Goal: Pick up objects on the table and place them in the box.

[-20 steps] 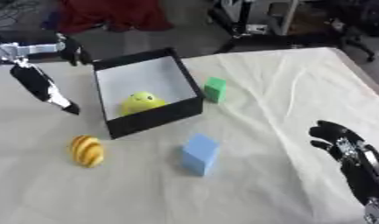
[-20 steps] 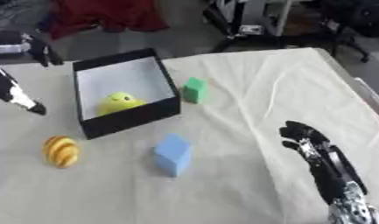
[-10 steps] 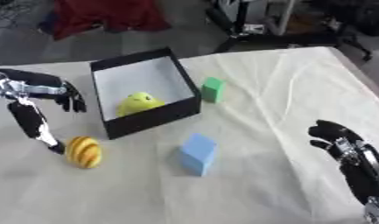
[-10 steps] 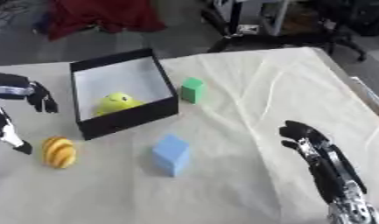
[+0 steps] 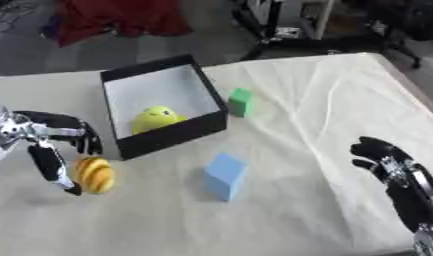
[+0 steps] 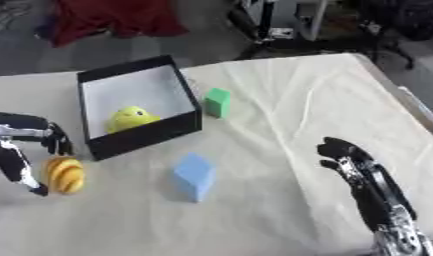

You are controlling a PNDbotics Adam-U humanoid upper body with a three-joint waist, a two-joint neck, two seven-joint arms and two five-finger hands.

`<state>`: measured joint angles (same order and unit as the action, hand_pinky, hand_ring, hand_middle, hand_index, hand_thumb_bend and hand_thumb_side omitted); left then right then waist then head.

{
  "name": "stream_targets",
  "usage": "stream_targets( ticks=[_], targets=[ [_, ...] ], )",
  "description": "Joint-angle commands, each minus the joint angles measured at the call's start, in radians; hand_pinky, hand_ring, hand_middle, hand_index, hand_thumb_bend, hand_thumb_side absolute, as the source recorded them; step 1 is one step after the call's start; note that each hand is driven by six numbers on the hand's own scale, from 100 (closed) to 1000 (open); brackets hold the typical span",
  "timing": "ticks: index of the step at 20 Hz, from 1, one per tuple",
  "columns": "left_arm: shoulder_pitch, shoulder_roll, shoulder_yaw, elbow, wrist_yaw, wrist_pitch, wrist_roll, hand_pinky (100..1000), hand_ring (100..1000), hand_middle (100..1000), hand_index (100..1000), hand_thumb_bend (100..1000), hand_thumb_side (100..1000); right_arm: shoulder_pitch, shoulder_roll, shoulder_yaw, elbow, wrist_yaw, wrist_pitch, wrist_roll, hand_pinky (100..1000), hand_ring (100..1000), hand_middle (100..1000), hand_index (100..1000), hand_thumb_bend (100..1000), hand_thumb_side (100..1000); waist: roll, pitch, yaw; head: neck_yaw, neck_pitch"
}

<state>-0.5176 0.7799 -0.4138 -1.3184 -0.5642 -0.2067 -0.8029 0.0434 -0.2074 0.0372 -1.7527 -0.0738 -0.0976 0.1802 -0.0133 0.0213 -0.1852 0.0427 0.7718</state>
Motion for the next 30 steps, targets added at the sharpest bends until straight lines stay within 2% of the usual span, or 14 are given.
stream_targets(
  ticks=[1,3,4,6,9,14,17,19,22,25,29,30],
  targets=[
    [-0.008,0.012,0.012,0.016,-0.021,-0.011,0.024,713,613,595,757,592,235,-0.012,-0.019,-0.005,-0.009,0.002,-0.002,0.002,832,845,729,825,100,739,0.009,-0.019,0.001,-0.003,-0.002],
    [-0.005,0.006,0.019,0.026,-0.03,-0.014,0.061,696,590,570,738,559,210,-0.013,-0.019,-0.005,-0.009,0.001,-0.002,0.002,832,845,729,825,100,739,0.009,-0.019,0.001,-0.005,-0.002],
    [-0.004,0.004,0.023,0.029,-0.032,-0.017,0.088,646,523,498,670,497,166,-0.012,-0.019,-0.005,-0.009,0.001,-0.002,0.002,832,845,729,825,100,739,0.008,-0.019,0.001,-0.005,-0.002],
    [-0.002,0.001,0.029,0.03,-0.029,-0.024,0.145,573,429,393,554,443,141,-0.012,-0.019,-0.005,-0.009,0.002,-0.002,0.001,833,845,729,825,100,739,0.008,-0.02,0.001,-0.005,-0.002],
    [-0.002,0.005,0.044,0.012,-0.011,-0.029,0.202,525,368,319,483,409,135,-0.012,-0.019,-0.006,-0.009,0.002,-0.002,0.001,833,845,729,825,100,739,0.008,-0.02,0.001,-0.005,-0.002],
    [-0.032,0.036,0.094,-0.087,-0.003,-0.016,0.215,538,372,321,487,414,158,-0.01,-0.019,-0.007,-0.009,0.002,-0.001,0.0,833,845,728,825,100,739,0.008,-0.022,0.002,-0.007,-0.002],
    [-0.092,0.042,0.134,-0.135,0.001,0.014,0.22,552,384,334,494,421,169,-0.008,-0.019,-0.007,-0.008,0.002,-0.001,-0.001,833,844,728,825,100,739,0.009,-0.024,0.004,-0.006,-0.002],
    [-0.152,0.016,0.151,-0.128,-0.02,0.033,0.235,557,392,343,504,423,173,-0.007,-0.017,-0.005,-0.007,0.001,0.0,0.0,833,844,728,825,100,740,0.009,-0.026,0.006,-0.005,-0.002],
    [-0.24,-0.058,0.158,-0.045,-0.08,0.041,0.263,555,392,344,506,431,182,-0.006,-0.016,-0.003,-0.005,0.0,0.0,0.003,833,844,728,825,100,741,0.006,-0.028,0.005,-0.006,-0.002],
    [-0.32,-0.156,0.161,0.101,-0.182,0.034,0.295,565,408,365,527,453,196,-0.003,-0.014,-0.003,-0.004,-0.002,0.0,0.003,833,844,728,825,100,741,0.003,-0.031,0.001,-0.005,-0.002],
    [-0.372,-0.293,0.201,0.328,-0.339,0.047,0.395,578,427,388,550,588,282,-0.005,-0.009,0.003,-0.002,-0.005,0.001,0.008,833,844,728,825,100,743,-0.001,-0.03,-0.007,-0.007,-0.002],
    [-0.379,-0.316,0.211,0.372,-0.371,0.047,0.423,578,427,388,550,588,282,-0.005,-0.008,0.003,-0.002,-0.006,0.001,0.01,833,844,728,825,100,743,-0.002,-0.029,-0.008,-0.008,-0.002]
  ],
)
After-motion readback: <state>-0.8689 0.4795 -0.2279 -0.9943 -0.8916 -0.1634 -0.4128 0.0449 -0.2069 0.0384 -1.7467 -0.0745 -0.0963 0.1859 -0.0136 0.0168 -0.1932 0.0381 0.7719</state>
